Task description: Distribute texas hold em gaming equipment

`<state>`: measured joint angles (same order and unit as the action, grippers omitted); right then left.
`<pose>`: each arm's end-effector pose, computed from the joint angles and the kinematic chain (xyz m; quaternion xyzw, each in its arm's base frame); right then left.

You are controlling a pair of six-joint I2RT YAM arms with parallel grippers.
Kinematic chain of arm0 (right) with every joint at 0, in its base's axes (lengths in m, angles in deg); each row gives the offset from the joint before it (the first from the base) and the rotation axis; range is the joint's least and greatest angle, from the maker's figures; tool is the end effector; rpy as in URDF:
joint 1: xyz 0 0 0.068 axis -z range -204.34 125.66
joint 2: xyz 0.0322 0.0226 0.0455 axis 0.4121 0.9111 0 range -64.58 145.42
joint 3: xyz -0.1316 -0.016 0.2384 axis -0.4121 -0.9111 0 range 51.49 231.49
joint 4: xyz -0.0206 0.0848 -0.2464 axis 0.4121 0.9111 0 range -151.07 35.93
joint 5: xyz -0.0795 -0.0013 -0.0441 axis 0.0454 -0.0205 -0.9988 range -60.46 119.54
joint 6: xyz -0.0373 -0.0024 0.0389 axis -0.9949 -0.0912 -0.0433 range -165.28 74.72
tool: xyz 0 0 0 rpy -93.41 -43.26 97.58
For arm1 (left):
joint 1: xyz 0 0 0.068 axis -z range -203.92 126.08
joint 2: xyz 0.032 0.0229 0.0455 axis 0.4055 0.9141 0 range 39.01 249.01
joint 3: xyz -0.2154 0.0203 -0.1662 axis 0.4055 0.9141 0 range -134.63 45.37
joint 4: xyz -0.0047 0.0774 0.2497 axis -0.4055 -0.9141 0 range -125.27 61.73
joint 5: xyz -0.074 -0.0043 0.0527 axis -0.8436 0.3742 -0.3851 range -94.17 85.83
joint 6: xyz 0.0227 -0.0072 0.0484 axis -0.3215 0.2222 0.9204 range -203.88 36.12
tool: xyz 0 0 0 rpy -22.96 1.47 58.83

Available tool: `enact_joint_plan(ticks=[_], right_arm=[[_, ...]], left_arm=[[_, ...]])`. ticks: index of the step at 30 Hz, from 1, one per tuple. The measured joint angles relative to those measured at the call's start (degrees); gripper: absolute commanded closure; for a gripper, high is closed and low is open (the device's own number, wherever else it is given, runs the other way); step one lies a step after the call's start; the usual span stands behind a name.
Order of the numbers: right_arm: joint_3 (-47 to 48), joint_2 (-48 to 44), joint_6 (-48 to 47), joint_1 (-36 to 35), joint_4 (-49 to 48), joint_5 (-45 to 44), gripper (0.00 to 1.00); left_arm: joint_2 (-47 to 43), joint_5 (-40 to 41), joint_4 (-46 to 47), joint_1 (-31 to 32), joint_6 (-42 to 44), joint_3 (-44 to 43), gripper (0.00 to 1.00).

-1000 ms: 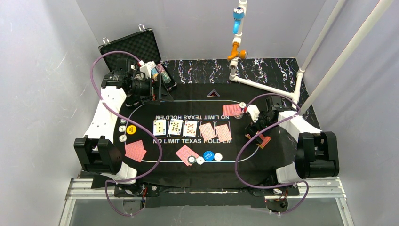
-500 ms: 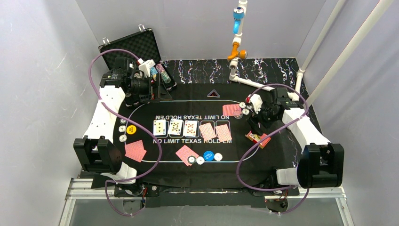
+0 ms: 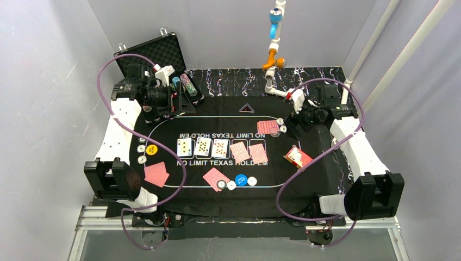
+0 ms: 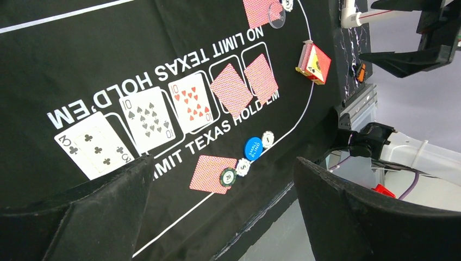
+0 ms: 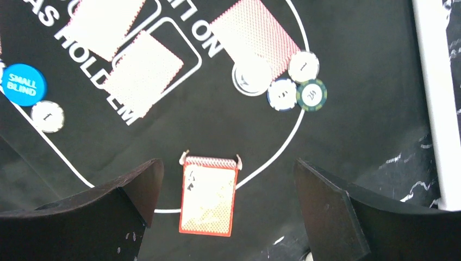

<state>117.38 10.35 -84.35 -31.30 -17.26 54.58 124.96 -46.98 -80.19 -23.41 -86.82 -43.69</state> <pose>0.2631 0.0472 0.3044 -0.4254 0.8247 0.1115 0.3556 0.3085 -0.0269 0.3746 0.1099 0.8740 -0.3513 0.3171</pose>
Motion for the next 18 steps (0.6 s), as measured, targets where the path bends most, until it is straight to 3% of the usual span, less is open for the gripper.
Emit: enact_joint_plan(ticks=[4, 12, 18], right_arm=[[1.2, 0.0, 1.0, -3.5, -1.1, 0.2, 0.05], [3.8, 7.2, -1.5, -13.8, -10.4, -2.0, 0.41], [10.8, 20.3, -5.2, -14.9, -15.9, -2.6, 0.43]], left_arm=[[0.0, 0.0, -0.4, -0.1, 0.4, 0.0, 0.02], [0.0, -0.9, -1.4, -0.1, -0.1, 0.0, 0.02], [-0.6, -2.0, -3.4, -0.1, 0.6, 0.0, 0.02]])
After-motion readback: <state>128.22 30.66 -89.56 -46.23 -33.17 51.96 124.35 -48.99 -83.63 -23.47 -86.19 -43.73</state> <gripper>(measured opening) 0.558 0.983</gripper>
